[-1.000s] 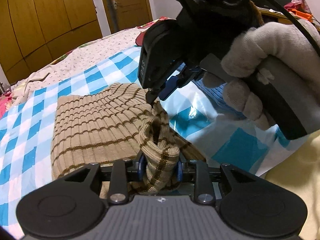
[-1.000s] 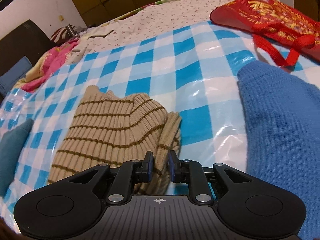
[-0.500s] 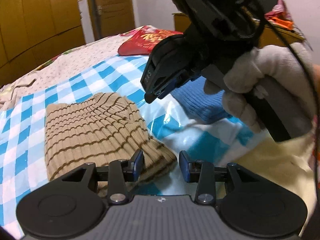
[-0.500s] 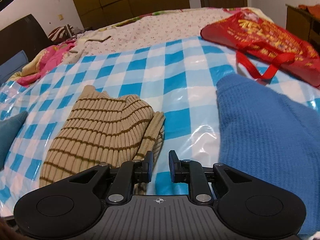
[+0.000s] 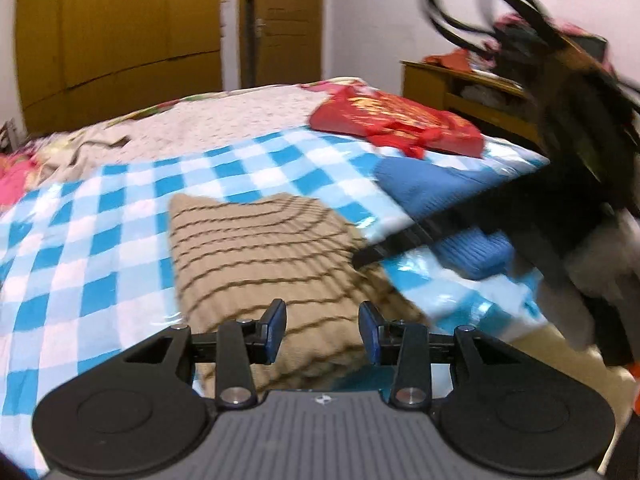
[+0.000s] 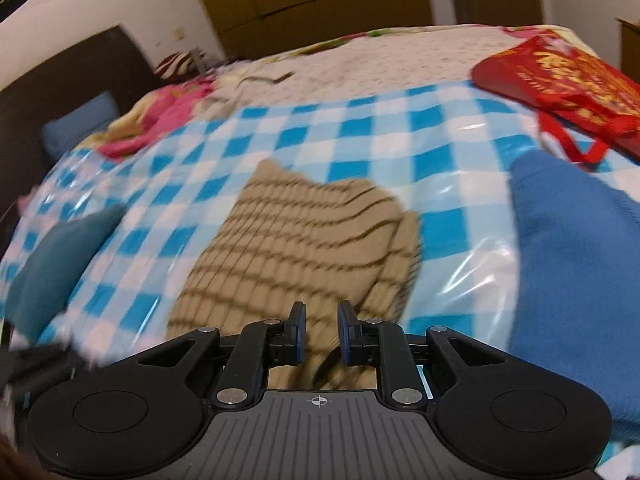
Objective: Fold small clothes
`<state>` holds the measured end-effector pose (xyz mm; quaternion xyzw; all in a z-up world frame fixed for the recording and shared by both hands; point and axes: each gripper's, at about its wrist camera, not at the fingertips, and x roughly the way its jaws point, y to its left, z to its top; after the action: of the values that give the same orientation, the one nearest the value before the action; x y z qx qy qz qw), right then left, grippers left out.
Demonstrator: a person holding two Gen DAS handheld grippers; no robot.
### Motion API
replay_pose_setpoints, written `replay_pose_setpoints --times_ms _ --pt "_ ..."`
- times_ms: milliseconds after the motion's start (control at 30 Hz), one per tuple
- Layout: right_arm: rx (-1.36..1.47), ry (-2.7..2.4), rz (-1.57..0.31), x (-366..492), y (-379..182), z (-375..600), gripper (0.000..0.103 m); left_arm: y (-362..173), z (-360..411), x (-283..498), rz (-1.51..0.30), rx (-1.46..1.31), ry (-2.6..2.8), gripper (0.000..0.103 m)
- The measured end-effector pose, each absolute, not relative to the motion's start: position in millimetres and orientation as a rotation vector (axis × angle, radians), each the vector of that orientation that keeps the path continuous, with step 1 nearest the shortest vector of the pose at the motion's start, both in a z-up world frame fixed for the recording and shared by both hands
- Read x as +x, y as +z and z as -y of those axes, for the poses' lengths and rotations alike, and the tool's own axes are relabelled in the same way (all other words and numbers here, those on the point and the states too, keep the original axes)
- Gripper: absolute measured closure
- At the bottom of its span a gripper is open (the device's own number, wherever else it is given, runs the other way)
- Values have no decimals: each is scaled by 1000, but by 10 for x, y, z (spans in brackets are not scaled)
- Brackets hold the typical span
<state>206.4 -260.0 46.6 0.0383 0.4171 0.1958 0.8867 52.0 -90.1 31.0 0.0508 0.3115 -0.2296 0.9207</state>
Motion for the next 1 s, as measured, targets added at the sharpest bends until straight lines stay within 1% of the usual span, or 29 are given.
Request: replay_pose_setpoints --times_ms 133,267,333,500,700,833,933,1000 --pt "-42 333 -915 2074 271 2562 84 161 758 688 -674 81 -404 54" --pt "-31 297 -963 2114 118 2643 82 -100 631 828 -773 62 -375 54" --pt "-50 297 -963 2080 111 2625 82 -175 582 806 -785 67 -369 53" --pt "-38 302 -944 2064 287 2619 82 -90 464 737 -769 37 -367 53" --pt "-23 266 -840 2174 536 2603 82 179 361 776 -691 -26 -350 52" --pt "9 263 -836 2422 441 2479 82 218 435 1008 -676 -40 -338 52" --pt "24 270 -853 2572 299 2395 82 101 512 1188 -704 -32 -328 52" --pt "-17 255 -865 2622 196 2346 82 -19 537 1259 -730 -25 -325 51"
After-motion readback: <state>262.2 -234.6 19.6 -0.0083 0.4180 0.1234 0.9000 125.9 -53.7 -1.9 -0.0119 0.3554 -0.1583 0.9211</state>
